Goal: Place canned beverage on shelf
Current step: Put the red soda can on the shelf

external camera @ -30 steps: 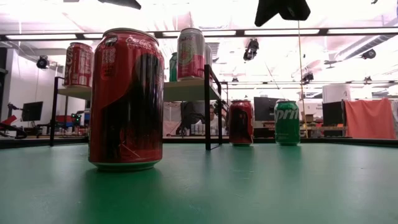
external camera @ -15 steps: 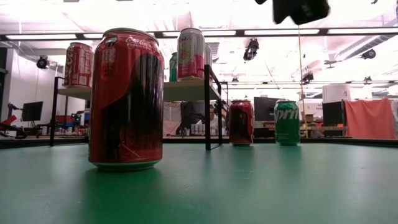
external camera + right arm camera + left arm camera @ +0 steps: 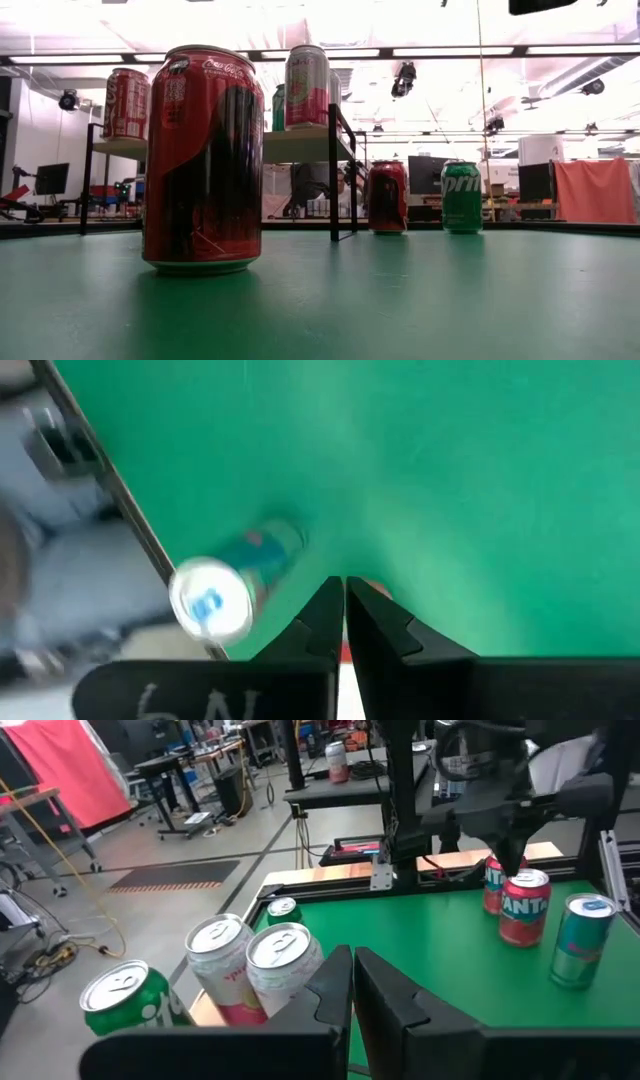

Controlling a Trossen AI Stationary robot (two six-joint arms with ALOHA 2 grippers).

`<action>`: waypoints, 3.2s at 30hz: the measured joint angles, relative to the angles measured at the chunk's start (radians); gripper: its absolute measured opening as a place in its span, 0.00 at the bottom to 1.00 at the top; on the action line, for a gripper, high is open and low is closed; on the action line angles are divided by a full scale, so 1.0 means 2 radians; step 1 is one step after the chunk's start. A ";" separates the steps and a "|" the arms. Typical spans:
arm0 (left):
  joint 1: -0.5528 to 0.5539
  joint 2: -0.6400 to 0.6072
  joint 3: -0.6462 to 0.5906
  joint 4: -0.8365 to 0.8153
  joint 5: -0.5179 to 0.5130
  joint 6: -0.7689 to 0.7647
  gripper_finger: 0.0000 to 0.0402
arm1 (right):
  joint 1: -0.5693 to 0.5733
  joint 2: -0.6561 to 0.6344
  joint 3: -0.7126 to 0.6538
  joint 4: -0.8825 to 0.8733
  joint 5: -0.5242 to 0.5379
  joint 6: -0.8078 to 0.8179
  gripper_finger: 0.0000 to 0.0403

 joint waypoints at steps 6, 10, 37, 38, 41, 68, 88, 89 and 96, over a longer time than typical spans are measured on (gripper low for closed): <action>-0.001 0.003 0.000 0.002 0.000 -0.010 0.00 | 0.055 0.001 -0.009 -0.041 0.000 -0.010 0.02; -0.001 0.003 0.000 0.009 0.000 -0.011 0.00 | 0.084 0.001 -0.021 -0.042 0.006 -0.036 0.02; -0.001 0.003 0.000 0.025 0.000 0.008 0.00 | 0.093 0.001 -0.027 -0.070 -0.013 0.336 0.80; -0.001 0.003 0.000 0.025 0.000 0.008 0.00 | 0.094 0.001 -0.032 -0.064 -0.013 0.340 0.81; -0.001 0.003 0.000 0.023 0.000 0.008 0.00 | 0.101 0.001 -0.052 -0.040 -0.015 0.348 0.82; -0.001 0.003 0.000 0.022 0.000 0.013 0.00 | 0.129 0.000 -0.179 0.074 -0.037 0.383 0.81; 0.000 0.003 0.000 0.022 0.000 0.027 0.00 | 0.124 0.000 -0.235 0.114 -0.012 0.383 0.75; -0.001 0.003 0.000 0.022 -0.001 0.027 0.00 | 0.123 0.000 -0.233 0.114 -0.009 0.384 0.75; 0.000 0.003 0.000 0.021 0.000 0.027 0.00 | 0.114 0.003 -0.195 0.062 0.026 0.379 0.74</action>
